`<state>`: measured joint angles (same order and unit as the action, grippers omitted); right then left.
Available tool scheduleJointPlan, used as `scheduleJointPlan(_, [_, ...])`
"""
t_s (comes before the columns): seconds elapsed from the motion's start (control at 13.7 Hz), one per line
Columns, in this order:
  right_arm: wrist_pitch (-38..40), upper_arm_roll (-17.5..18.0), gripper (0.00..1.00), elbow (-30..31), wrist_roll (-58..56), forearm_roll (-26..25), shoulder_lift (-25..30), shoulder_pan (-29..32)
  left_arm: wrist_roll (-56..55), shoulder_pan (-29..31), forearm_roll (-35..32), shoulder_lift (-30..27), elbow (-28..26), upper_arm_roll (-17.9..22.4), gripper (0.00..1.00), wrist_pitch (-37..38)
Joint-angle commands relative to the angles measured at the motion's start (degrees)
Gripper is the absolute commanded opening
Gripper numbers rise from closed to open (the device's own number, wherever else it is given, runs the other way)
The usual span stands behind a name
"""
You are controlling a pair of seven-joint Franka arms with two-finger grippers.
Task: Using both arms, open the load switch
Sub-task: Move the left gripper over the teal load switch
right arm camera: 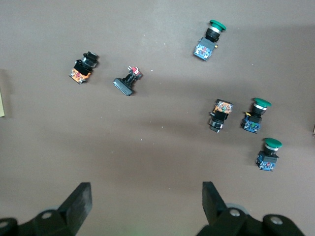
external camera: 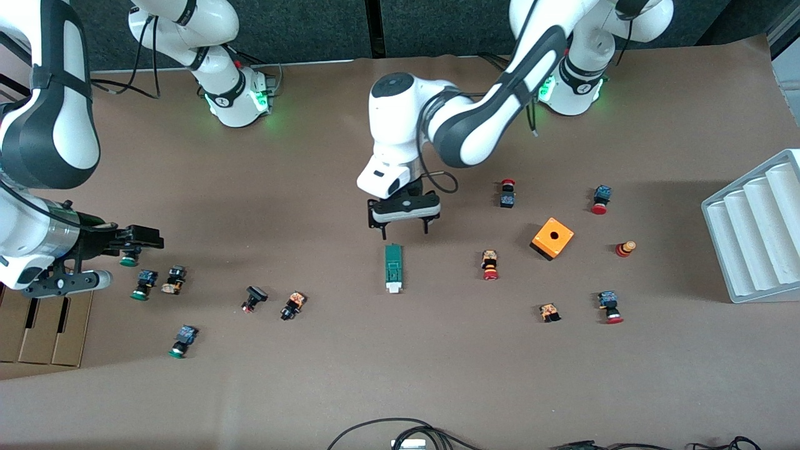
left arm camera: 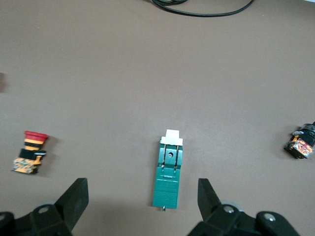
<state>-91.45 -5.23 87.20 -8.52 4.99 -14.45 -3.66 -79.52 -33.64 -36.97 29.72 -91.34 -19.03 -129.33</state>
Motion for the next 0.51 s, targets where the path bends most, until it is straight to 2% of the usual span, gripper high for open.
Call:
scheduleJointPlan(0.0, [-0.13, 0.05, 1.0, -0.71, -7.27, 1.52, -0.23, 0.15, -5.54, -1.17, -5.98, 3.05, 0.37, 0.49, 0.98, -3.28])
scheduleJointPlan(0.22, [-0.3, 0.4, 1.0, -0.71, -11.69, 1.61, -1.02, 0.06, -14.84, -1.6, -17.31, 6.65, 0.29, 0.49, 0.95, -5.05])
scheduleJointPlan(0.29, [-0.74, 0.49, 1.0, -0.71, -13.7, 2.13, -1.02, -0.12, -19.05, -3.43, -20.91, 7.53, 0.37, 0.49, 0.95, -5.14])
scheduleJointPlan(0.44, [-1.88, 0.31, 1.0, -0.71, -20.98, 3.01, -1.02, -0.03, -28.28, -4.24, -31.52, 10.42, 0.37, 0.66, 0.91, -5.14])
